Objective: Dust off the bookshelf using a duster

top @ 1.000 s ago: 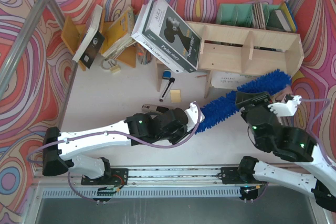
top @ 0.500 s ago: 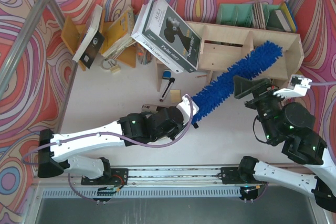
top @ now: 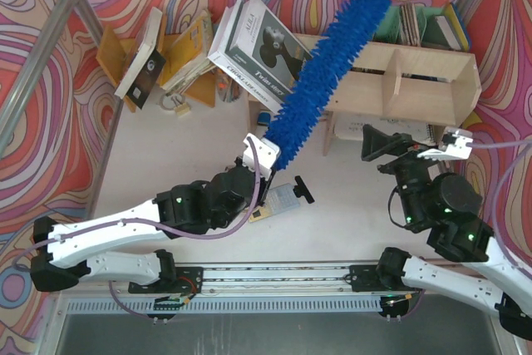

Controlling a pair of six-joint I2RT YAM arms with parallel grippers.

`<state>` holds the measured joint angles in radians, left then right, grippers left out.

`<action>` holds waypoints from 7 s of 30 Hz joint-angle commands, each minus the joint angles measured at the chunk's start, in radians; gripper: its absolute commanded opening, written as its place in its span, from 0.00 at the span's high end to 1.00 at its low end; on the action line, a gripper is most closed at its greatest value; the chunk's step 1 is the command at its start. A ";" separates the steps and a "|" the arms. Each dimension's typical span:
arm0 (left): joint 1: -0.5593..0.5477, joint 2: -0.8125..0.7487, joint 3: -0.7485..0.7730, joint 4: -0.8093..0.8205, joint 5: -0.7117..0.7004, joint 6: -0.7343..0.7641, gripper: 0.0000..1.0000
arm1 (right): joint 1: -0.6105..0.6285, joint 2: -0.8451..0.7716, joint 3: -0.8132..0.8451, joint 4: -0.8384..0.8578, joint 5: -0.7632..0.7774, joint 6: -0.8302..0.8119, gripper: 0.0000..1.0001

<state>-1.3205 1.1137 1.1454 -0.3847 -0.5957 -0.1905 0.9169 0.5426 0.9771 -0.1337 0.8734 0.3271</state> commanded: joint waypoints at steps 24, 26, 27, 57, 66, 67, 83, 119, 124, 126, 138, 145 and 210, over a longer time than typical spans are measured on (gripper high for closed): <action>-0.019 0.171 0.385 -0.213 -0.107 -0.671 1.00 | -0.008 0.100 -0.623 0.678 0.044 -0.338 0.11; -0.019 0.204 0.449 -0.245 -0.105 -0.680 1.00 | -0.009 0.114 -0.619 0.667 0.060 -0.327 0.11; -0.018 0.223 0.478 -0.264 -0.107 -0.683 1.00 | -0.010 0.119 -0.615 0.651 0.061 -0.315 0.11; 0.115 0.333 0.451 -0.270 0.152 -0.846 1.00 | -0.030 0.189 -0.601 0.626 0.105 -0.297 0.10; 0.142 0.352 0.474 -0.275 0.203 -0.810 1.00 | -0.039 0.199 -0.598 0.618 0.106 -0.291 0.10; 0.141 0.341 0.482 -0.285 0.175 -0.799 1.00 | -0.039 0.199 -0.598 0.617 0.105 -0.291 0.10; 0.143 0.173 0.385 -0.239 0.017 -0.742 1.00 | -0.050 0.225 -0.588 0.599 0.104 -0.277 0.10; 0.165 0.201 0.296 -0.147 0.123 -0.755 1.00 | -0.059 0.237 -0.577 0.566 0.108 -0.255 0.09; 0.165 0.270 0.303 -0.127 0.223 -0.769 1.00 | -0.060 0.234 -0.577 0.562 0.111 -0.254 0.10; 0.165 0.304 0.318 -0.122 0.275 -0.768 1.00 | -0.060 0.232 -0.578 0.561 0.113 -0.253 0.10; 0.165 0.303 0.364 -0.141 0.266 -0.705 1.00 | -0.064 0.232 -0.577 0.551 0.114 -0.244 0.10; 0.165 0.147 0.221 0.044 0.162 -0.519 1.00 | -0.064 0.238 -0.574 0.551 0.110 -0.243 0.10; 0.520 0.205 -0.738 1.475 0.349 0.690 1.00 | -0.096 0.374 -0.517 0.482 0.104 -0.218 0.09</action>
<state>-0.7967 1.3262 0.4206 0.9638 -0.2382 0.5060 0.8295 0.9127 0.4294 0.3580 0.9649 0.0948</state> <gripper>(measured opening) 0.344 0.906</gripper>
